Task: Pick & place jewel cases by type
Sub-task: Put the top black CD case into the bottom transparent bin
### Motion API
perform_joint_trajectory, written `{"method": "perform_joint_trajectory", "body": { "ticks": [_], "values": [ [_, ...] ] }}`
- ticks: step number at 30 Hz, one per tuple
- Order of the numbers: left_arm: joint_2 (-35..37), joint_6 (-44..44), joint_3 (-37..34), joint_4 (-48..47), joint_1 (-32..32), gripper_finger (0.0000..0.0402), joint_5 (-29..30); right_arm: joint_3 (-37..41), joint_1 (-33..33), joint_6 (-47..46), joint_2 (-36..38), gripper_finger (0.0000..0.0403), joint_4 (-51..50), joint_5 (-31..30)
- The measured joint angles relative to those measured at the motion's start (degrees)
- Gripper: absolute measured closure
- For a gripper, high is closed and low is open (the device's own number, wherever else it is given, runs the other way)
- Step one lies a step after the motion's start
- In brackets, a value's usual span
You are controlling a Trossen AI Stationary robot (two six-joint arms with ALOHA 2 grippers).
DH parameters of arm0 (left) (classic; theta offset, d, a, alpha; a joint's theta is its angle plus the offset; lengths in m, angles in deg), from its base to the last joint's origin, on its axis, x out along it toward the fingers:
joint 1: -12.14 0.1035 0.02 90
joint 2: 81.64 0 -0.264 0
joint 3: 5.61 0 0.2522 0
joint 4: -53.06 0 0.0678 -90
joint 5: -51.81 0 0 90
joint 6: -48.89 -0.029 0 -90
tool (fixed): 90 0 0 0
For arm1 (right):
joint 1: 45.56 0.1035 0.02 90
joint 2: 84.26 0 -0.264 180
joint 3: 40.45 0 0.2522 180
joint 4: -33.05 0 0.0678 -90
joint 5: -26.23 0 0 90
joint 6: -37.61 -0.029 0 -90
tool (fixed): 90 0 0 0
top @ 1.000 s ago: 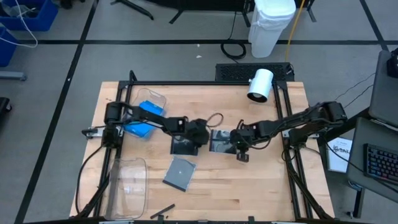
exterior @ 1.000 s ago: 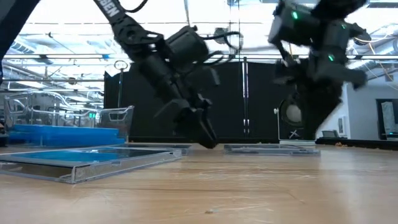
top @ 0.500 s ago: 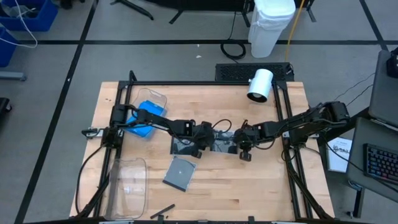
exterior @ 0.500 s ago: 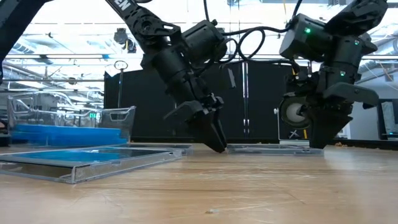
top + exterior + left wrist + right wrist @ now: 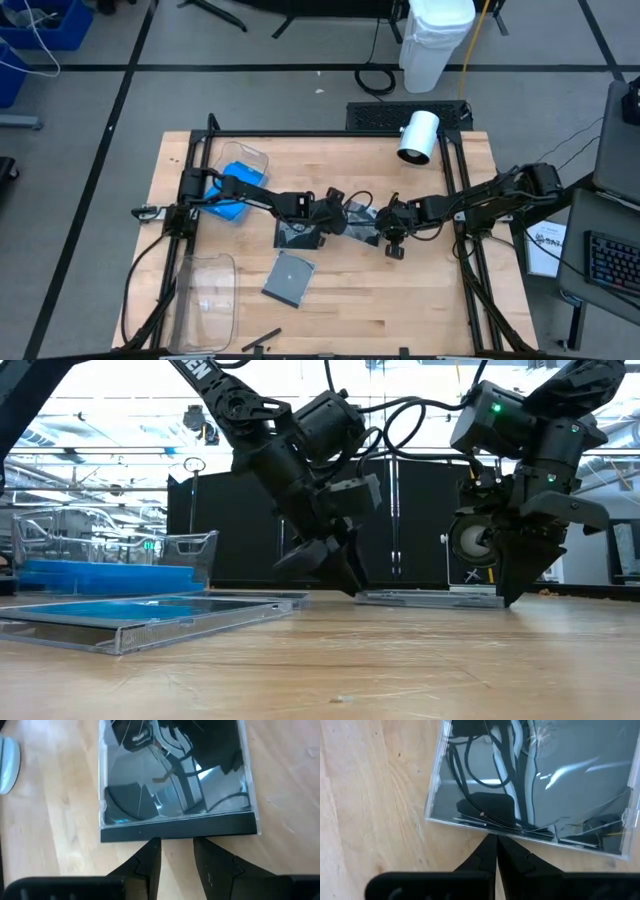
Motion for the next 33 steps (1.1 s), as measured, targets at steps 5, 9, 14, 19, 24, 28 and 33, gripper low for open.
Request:
{"method": "perform_joint_trajectory", "body": {
  "ticks": [5,9,14,19,24,28,33],
  "values": [
    [0.00,-3.14,-0.07,0.23,-1.19,0.0279,-2.20,0.00,0.00,0.18,0.04,0.0395,0.09,-0.01],
    [0.00,-5.68,-0.09,0.03,-2.71,0.0279,-3.65,0.00,0.00,0.33,0.09,0.0392,-0.03,-0.14],
    [0.00,-8.74,-0.09,0.86,-4.72,0.0279,-3.86,0.00,0.02,0.35,0.09,0.0394,-0.13,-1.13],
    [0.00,-10.61,-0.09,2.02,-5.57,0.0279,-3.21,-0.01,0.02,0.23,0.09,0.0396,-0.18,-1.30],
    [0.00,-12.01,-0.09,2.59,-5.77,0.0279,-0.63,-0.02,0.02,-0.04,0.11,0.0395,-0.47,-1.60],
    [0.02,-13.49,-0.09,2.16,-5.81,0.0279,3.65,-0.02,0.02,-0.15,0.13,0.0398,-0.57,-1.66],
    [0.18,-14.33,-0.09,2.15,-5.94,0.0279,5.62,-0.02,0.02,-0.16,0.13,0.0395,-0.57,-1.64]
  ]
}}
